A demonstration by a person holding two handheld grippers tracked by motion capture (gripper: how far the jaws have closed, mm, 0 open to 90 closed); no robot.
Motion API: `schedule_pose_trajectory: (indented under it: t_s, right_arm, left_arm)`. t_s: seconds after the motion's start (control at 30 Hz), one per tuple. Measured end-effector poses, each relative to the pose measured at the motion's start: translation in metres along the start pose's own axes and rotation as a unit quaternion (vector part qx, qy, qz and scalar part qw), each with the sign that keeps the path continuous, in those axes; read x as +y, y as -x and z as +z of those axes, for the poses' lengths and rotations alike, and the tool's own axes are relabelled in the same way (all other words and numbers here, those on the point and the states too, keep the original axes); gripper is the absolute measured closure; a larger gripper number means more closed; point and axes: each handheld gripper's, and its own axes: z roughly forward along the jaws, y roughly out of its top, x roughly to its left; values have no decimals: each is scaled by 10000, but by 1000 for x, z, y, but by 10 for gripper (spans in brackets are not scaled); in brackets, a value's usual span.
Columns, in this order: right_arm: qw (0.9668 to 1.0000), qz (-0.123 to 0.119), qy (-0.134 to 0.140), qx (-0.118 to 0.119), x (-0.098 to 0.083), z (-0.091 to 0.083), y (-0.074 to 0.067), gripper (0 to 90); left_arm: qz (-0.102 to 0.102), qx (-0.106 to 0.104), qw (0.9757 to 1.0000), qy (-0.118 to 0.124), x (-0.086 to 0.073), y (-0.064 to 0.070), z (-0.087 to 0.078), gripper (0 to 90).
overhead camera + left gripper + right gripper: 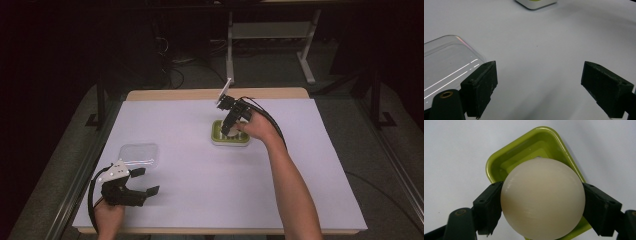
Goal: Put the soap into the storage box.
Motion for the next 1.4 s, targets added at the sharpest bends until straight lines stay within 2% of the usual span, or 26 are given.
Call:
schedule_pose_trajectory:
  t_s: [0.17, 0.23, 0.33, 0.6, 1.0, 1.4]
  right_arm:
    - [10000, 14, -26, -2, 0, 4, 4, 220]
    - [9999, 101, -78, 23, 1, 5, 3, 220]
    - [10000, 59, -66, -10, 1, 8, 5, 220]
    - [9996, 208, -164, 51, 1, 11, 7, 220]
    - [9995, 154, -276, -28, 2, 17, 8, 220]
    - [9993, 173, -332, -7, 4, 21, 6, 219]
  left_arm:
    - [19, -2, 10000, -22, 0, -1, 0, 131]
    - [9, -2, 10000, -8, 0, 0, 0, 131]
    - [7, -11, 10000, -13, 0, 0, 0, 131]
    - [16, -8, 10000, -14, 0, -1, 0, 131]
    - [3, -8, 10000, -2, 0, -1, 0, 131]
    - [-20, 4, 10000, 7, 0, -1, 0, 131]
